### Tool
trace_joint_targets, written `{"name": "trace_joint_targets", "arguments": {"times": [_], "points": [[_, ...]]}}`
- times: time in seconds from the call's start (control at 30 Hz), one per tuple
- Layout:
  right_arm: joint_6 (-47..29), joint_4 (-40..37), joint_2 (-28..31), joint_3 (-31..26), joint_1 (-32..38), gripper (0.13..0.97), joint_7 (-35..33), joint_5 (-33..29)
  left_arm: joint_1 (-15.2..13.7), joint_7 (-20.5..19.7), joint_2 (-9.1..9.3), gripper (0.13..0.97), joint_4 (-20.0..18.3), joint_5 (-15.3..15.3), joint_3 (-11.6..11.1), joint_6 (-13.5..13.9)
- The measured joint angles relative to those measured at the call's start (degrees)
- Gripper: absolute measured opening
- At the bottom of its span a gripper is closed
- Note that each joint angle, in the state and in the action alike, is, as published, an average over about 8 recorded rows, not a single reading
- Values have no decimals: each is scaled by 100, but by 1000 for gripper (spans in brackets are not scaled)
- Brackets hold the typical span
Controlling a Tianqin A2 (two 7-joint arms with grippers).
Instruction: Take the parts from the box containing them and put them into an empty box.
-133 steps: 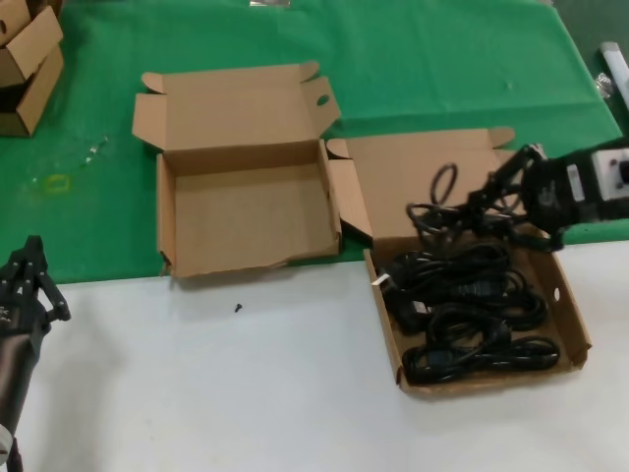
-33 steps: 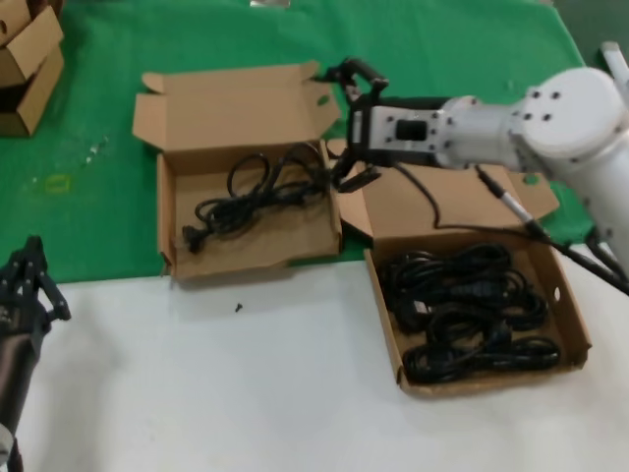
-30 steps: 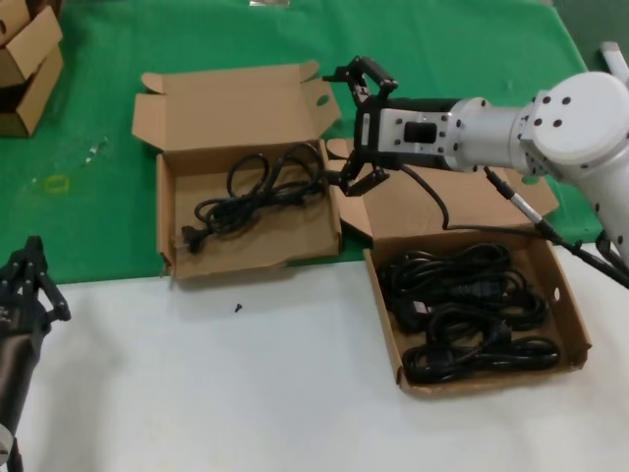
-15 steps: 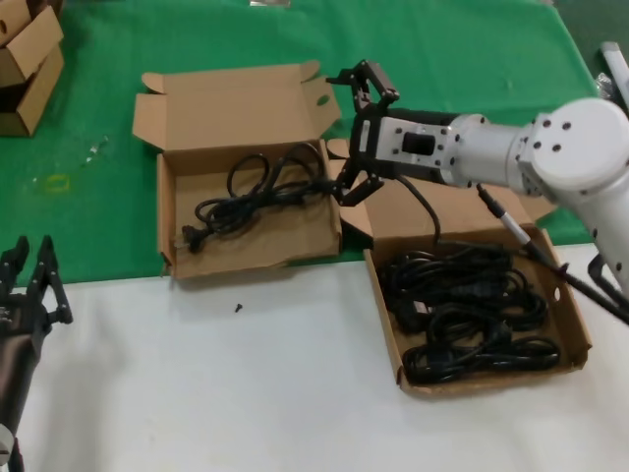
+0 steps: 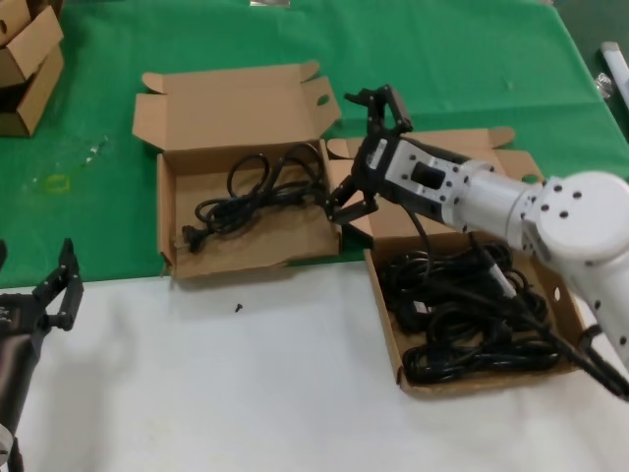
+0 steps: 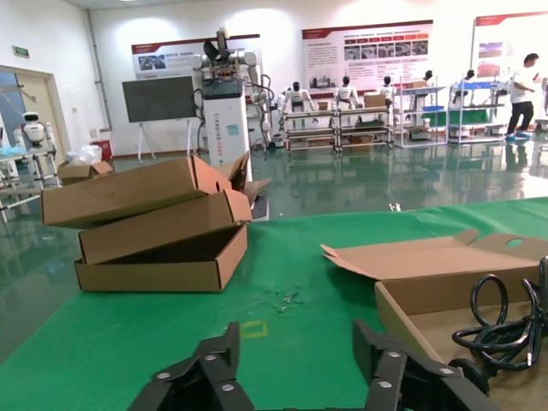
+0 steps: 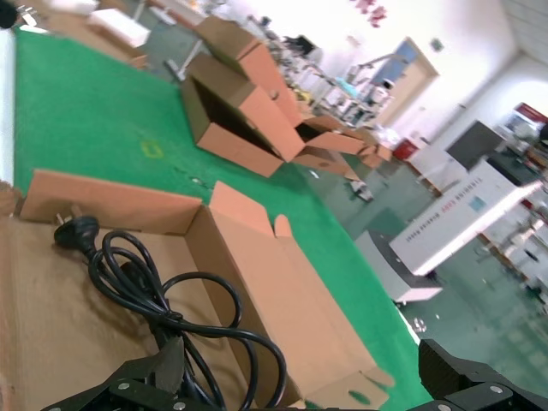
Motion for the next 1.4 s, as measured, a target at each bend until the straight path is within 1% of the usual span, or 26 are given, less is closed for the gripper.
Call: {"name": "trace_joint_targets", "arguments": {"times": [0.17, 0.2, 0.47, 0.6, 0.87, 0.9, 1.17, 1.4], "points": [[268, 287, -5, 171, -388, 966, 161, 163, 0, 0, 0, 483, 0, 0, 0, 0], [323, 346, -6, 206, -468, 966, 194, 196, 0, 0, 0, 483, 0, 0, 0, 0], [755, 809, -13, 482, -1098, 966, 454, 459, 0, 1, 0, 705, 0, 0, 0, 0], [969, 1040, -17, 620, -1412, 966, 582, 589, 0, 3, 0, 705, 0, 0, 0, 0], [1400, 1500, -24, 894, -2039, 966, 842, 852, 0, 3, 0, 862, 0, 0, 0, 0], [1454, 1559, -25, 929, -2118, 966, 875, 885, 0, 2, 0, 862, 0, 0, 0, 0], [1882, 2020, -33, 1203, -2745, 966, 1132, 1145, 0, 1, 0, 948, 0, -1, 0, 0], [2262, 2425, -39, 1444, -3296, 966, 1360, 1376, 0, 1, 0, 961, 0, -1, 0, 0]]}}
